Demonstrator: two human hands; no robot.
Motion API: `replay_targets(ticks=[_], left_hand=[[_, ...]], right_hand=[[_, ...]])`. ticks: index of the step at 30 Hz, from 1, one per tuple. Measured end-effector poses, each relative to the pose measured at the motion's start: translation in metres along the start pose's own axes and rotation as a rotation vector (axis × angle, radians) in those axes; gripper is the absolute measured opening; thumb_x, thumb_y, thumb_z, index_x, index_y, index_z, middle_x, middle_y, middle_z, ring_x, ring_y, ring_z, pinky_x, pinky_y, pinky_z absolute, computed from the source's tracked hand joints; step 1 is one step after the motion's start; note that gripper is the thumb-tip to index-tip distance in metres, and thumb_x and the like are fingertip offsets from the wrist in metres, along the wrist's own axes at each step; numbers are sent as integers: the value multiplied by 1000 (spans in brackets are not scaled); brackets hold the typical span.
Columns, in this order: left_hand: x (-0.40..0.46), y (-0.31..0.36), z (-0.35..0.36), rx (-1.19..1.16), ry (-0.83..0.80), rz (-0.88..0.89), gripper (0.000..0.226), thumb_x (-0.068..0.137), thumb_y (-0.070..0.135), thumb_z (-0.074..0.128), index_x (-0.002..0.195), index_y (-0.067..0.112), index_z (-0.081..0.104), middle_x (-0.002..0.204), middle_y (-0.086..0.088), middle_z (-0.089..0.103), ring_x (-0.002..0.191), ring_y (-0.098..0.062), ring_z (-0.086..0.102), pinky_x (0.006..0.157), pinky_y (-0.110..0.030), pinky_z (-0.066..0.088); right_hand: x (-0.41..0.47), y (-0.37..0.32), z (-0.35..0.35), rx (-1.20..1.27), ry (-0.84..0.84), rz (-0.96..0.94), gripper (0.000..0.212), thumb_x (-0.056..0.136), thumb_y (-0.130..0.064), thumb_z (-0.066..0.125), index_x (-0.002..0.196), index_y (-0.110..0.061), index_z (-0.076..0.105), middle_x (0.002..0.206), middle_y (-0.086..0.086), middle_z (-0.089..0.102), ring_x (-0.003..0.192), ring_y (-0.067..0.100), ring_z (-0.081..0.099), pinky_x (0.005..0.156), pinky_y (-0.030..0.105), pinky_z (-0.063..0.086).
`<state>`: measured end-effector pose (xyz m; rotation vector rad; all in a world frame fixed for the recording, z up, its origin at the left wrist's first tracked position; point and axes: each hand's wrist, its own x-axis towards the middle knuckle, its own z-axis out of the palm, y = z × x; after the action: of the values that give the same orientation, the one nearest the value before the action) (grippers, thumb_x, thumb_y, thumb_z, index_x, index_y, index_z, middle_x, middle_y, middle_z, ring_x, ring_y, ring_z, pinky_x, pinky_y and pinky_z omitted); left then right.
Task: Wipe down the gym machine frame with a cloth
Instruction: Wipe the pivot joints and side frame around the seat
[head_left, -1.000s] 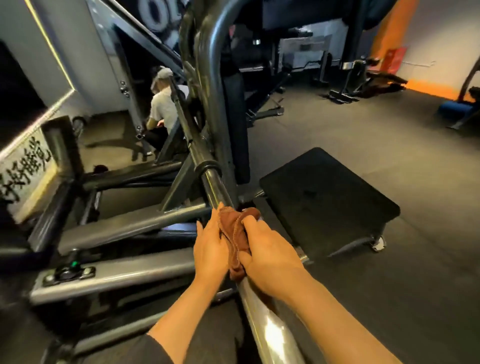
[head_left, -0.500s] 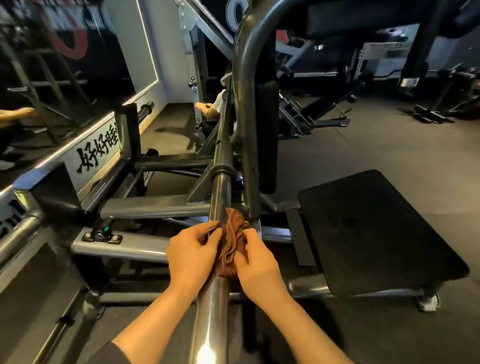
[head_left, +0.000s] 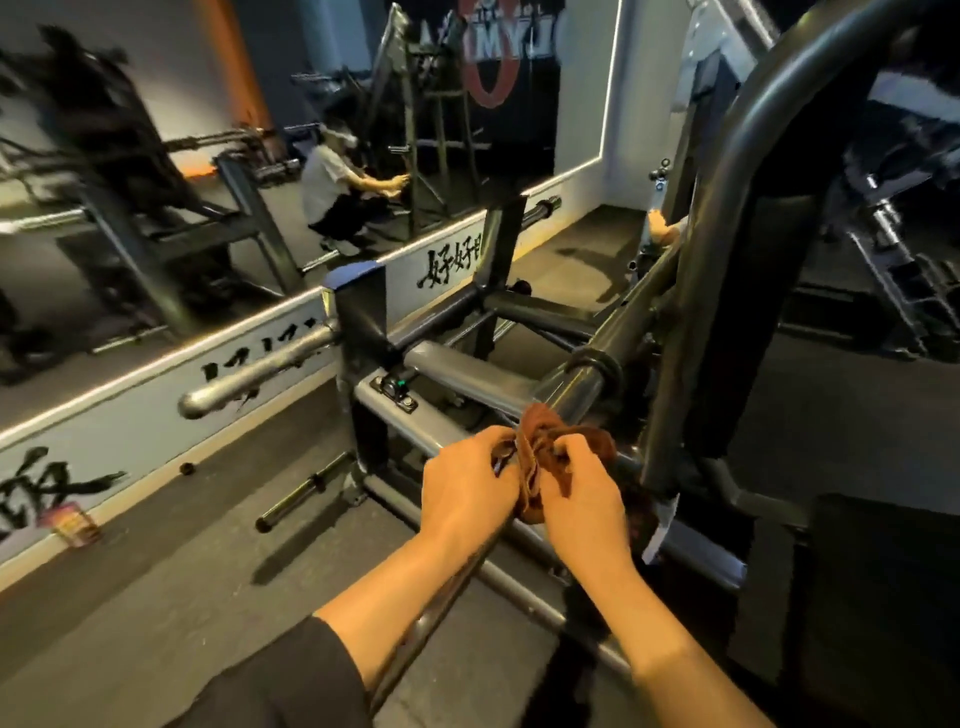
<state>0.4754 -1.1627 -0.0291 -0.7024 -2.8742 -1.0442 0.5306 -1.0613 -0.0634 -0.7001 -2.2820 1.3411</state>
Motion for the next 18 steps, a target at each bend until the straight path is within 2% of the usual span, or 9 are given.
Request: replay_targets(ticks=[3,6,8,10,12,15,18], left_hand=[[-11,16,15,33,81,-125,30,92,42,55,121,36,63,110,10,70,105,-13,64,89,-30,49],[-32,41,41,-136,137,-59,36,91,27,60,126,36,60,118,13,66,111,-10,59,94,-27,46],[-43,69,62,-437,101,-21,38,95,12,56,122,37,60,109,15,69,104,-5,63,90,-21,49],[-42,91,75,-652,62,-20,42,98,5,49,115,42,58,98,21,69,97,6,63,83,-10,47],[-26,107,84,-755,67,-12,41,99,5,47,118,41,55,110,23,65,105,14,57,90,-6,41],[15,133,89,-877,26,52,38,99,3,45,128,25,57,125,5,63,109,9,58,91,-10,44],[57,161,94,-1002,-25,122,37,99,3,47,132,14,57,125,-1,65,116,-5,60,103,-27,46]], right_hand=[[-2,15,-28,110,-171,-8,17,93,-8,56,97,-25,59,95,2,68,87,16,65,82,36,54],[2,30,-58,178,-146,-68,28,91,-1,56,88,-28,61,87,-1,68,79,9,63,74,28,50],[7,40,-76,194,-99,-108,30,89,0,54,87,-29,61,86,0,65,80,12,62,76,35,50],[13,44,-88,211,-69,-127,27,89,-1,53,96,-25,62,93,0,65,90,17,62,85,44,51],[25,43,-99,257,-47,-130,28,91,-5,52,109,-23,62,105,-2,66,102,15,62,94,46,49],[52,36,-120,385,3,-110,37,98,-10,47,128,-30,56,126,-6,62,119,10,57,106,43,43],[85,27,-147,384,44,-172,43,99,-8,47,129,-37,54,130,-11,60,123,3,53,110,36,41]])
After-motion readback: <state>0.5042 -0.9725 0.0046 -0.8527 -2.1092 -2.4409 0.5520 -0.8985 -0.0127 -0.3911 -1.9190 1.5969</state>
